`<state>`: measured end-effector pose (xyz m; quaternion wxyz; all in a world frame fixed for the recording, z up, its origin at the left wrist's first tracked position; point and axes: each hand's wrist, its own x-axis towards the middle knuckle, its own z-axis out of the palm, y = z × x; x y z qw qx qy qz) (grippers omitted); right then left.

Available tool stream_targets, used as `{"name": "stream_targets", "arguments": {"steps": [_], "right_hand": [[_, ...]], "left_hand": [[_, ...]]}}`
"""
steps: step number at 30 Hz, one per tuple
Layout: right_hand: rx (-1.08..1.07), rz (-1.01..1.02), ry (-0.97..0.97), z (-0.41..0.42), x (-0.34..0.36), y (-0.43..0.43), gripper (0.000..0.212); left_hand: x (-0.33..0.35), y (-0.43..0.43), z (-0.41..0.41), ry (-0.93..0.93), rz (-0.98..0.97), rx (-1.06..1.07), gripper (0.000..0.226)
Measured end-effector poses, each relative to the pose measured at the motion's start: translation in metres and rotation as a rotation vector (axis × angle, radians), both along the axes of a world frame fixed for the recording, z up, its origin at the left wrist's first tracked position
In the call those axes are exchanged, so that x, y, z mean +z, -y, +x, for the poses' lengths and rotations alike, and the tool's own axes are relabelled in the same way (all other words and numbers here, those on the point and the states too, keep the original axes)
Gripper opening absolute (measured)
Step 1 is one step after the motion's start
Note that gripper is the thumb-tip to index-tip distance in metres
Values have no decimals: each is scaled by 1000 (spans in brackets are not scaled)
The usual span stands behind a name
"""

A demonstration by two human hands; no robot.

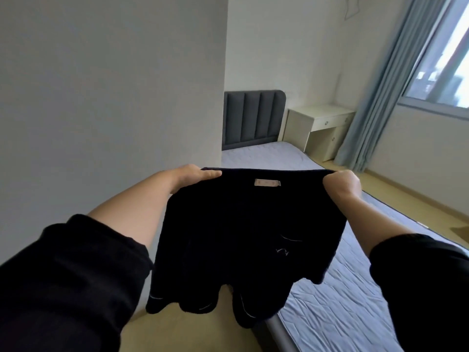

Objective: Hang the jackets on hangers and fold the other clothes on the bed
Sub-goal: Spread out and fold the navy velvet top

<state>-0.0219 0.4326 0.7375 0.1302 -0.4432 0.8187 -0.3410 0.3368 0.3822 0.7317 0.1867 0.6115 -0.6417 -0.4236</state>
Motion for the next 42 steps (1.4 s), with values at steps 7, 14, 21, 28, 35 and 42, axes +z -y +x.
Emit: {"name": "stream_targets", "arguments": {"steps": [7, 14, 21, 28, 35, 42], "right_hand": [[-150, 102, -52, -26, -20, -47, 15], [-352, 213, -147, -71, -58, -92, 21], [-394, 341, -166, -125, -95, -87, 29], [-444, 469, -15, -185, -179, -23, 37], [-486, 570, -30, -229, -267, 49, 39], [-743, 400, 669, -246, -334, 101, 22]], "left_hand": [[-3, 13, -24, 221, 154, -435, 12], [-40, 36, -97, 408, -89, -461, 25], [-100, 73, -192, 625, -270, -362, 43], [-170, 127, -273, 768, -169, -245, 36], [-245, 212, -347, 793, -42, -174, 37], [-319, 276, -413, 160, 462, 74, 31]]}}
